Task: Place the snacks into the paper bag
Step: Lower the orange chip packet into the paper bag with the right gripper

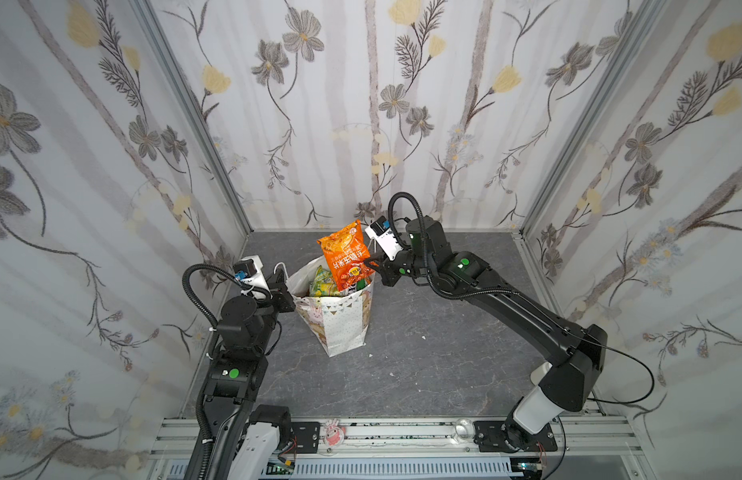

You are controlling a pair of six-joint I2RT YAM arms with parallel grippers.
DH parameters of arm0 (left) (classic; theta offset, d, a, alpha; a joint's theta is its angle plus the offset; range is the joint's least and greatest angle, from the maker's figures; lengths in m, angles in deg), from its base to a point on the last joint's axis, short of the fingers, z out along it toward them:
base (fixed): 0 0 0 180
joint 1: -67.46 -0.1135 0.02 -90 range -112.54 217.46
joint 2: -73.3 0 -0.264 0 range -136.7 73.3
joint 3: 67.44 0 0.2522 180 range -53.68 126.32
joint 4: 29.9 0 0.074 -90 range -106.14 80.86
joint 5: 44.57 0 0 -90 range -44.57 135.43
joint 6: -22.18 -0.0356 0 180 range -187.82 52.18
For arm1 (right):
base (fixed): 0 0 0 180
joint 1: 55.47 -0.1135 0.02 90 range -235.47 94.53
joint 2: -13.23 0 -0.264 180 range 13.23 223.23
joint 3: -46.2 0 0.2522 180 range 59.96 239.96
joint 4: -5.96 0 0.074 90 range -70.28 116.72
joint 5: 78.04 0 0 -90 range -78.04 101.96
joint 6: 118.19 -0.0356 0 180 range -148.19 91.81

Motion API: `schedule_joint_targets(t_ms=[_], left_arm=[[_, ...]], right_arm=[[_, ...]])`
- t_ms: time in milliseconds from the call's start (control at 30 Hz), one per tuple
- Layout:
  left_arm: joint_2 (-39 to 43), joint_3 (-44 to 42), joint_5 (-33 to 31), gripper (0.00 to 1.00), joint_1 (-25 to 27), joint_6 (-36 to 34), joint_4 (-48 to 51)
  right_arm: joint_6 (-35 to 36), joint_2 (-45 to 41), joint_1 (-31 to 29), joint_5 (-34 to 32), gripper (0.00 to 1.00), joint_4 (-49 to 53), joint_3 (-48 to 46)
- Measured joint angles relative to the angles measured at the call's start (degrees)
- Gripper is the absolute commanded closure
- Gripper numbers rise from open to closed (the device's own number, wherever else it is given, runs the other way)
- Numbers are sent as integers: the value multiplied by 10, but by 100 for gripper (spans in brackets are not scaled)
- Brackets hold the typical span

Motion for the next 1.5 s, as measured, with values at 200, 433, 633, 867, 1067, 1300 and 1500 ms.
schedule_joint_targets(t_ms=[200,433,633,867,1067,1300,1500], left_arm=[[0,0,0,94,0,0,0],[0,0,0,94,0,0,0],[0,0,0,94,0,0,0],[1,0,0,94,0,0,0],[2,0,0,94,0,0,0],[3,0,0,94,0,0,0],[9,0,0,94,0,0,0]], right_arm=[[51,39,-6,37,80,33,33],[92,82,-9,29,42,87,111],[92,86,-10,-3,45,84,153],[76,157,-58,-82,88,64,237],[78,240,-64,-164,99,107,334],[105,259,-67,-182,99,148,342],[123,291,-67,-184,98,182,368]])
